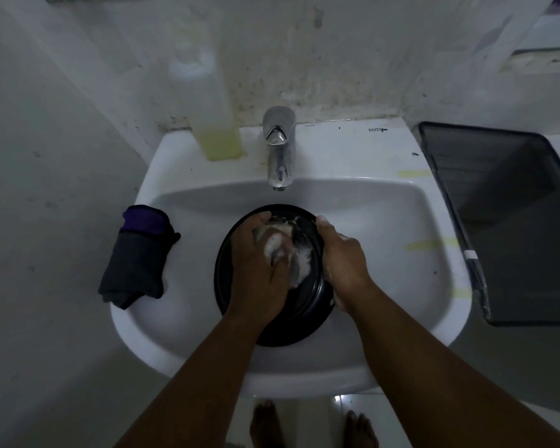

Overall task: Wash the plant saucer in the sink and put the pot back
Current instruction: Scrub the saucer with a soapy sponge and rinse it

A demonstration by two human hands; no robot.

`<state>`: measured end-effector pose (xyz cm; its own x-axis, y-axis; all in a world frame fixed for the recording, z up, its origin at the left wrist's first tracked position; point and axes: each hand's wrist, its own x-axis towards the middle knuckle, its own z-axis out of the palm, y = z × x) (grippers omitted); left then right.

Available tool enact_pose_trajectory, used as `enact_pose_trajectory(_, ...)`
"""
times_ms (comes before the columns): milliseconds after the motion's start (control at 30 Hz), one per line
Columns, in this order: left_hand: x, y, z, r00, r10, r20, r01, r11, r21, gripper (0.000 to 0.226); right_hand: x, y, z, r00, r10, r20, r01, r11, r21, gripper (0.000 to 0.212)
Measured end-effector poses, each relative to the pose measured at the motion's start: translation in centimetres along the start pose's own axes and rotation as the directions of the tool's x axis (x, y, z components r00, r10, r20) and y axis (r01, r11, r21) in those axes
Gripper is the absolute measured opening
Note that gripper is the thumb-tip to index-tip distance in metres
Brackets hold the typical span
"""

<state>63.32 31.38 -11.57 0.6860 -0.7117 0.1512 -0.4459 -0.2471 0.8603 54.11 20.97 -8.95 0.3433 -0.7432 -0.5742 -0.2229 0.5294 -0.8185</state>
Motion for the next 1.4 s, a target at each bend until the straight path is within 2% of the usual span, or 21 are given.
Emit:
enact_pose_trajectory(133,0.3,0.0,0.0,0.995,-0.079,-0.06,0.075,0.996,-0.053,0.051,-0.1,0.2,0.2,1.0,0.007,0.004,-0.007,1.0,-0.018,0.045)
enact_pose_trajectory(300,0.6,-0.5,0.2,0.998,0.021,-0.057,-0.024,0.999,-0.044,0.032,-0.3,0.0,0.2,1.0,0.002,-0.009,-0.002,1.0,0.004,0.045)
enact_pose_trajectory(367,0.8,-1.0,0.2,0.999,0.045,-0.023,-0.045,0.999,-0.011,0.036,-0.5,-0.1,0.1,1.0,0.004,-0.003,-0.004,1.0,0.022,0.044)
enact_pose_trajectory(500,0.8,-1.5,0.3,0.99,0.105,0.098,-0.126,0.959,0.253,0.053,-0.4,-0.1,0.0,1.0,-0.003,0.012,0.003,1.0,0.024,0.041)
enact_pose_trajectory(533,0.7,-1.4,0.3,0.993,0.067,0.097,-0.091,0.958,0.273,0.055,-0.4,-0.1,0.0,1.0,-0.004,0.012,0.004,1.0,0.007,0.041)
enact_pose_trajectory(633,0.5,-0.6,0.4,0.99,-0.139,0.019,0.131,0.964,0.233,0.059,-0.2,0.0,0.0,1.0,-0.006,-0.006,0.006,1.0,-0.01,0.042)
enact_pose_trajectory(667,0.4,-0.3,0.4,0.991,-0.135,-0.015,0.134,0.96,0.247,0.059,-0.1,0.0,-0.1,1.0,-0.01,-0.011,0.01,1.0,-0.013,0.042)
enact_pose_trajectory(733,-0.2,-0.1,0.5,0.998,-0.034,-0.044,0.046,0.944,0.326,0.057,-0.1,-0.3,-0.3,1.0,-0.013,-0.011,0.013,1.0,-0.015,0.042)
enact_pose_trajectory(867,-0.3,-0.4,0.6,0.991,0.06,0.12,-0.109,0.883,0.456,0.074,-0.2,-0.4,-0.2,1.0,0.003,-0.004,-0.003,1.0,-0.02,0.044)
enact_pose_trajectory(967,0.7,-0.1,0.6,0.993,-0.016,0.121,-0.045,0.876,0.48,0.084,-0.2,-0.2,-0.1,1.0,0.009,-0.014,-0.01,0.999,-0.033,0.046)
enact_pose_trajectory(1100,-0.2,0.2,1.3,0.977,0.097,0.19,-0.18,0.856,0.485,0.061,0.0,-0.3,-0.4,1.0,0.013,-0.018,-0.014,0.999,-0.031,0.045)
enact_pose_trajectory(1200,1.0,0.0,0.5,0.994,-0.104,0.043,0.072,0.881,0.467,0.057,-0.2,-0.4,-0.2,1.0,0.016,-0.022,-0.016,1.0,-0.014,0.042)
enact_pose_trajectory(1233,1.1,0.1,0.4,0.993,-0.112,0.025,0.088,0.883,0.462,0.054,-0.3,-0.4,-0.1,1.0,0.012,-0.018,-0.013,1.0,-0.012,0.042)
enact_pose_trajectory(1333,0.3,0.0,0.8,0.991,0.036,0.127,-0.091,0.885,0.457,0.046,-0.5,-0.7,-0.1,1.0,-0.001,0.008,0.001,1.0,-0.006,0.043)
enact_pose_trajectory(1400,1.1,-0.4,0.7,0.994,-0.054,0.099,0.001,0.882,0.471,0.055,-0.5,-0.8,-0.1,1.0,-0.004,0.008,0.004,1.0,0.01,0.042)
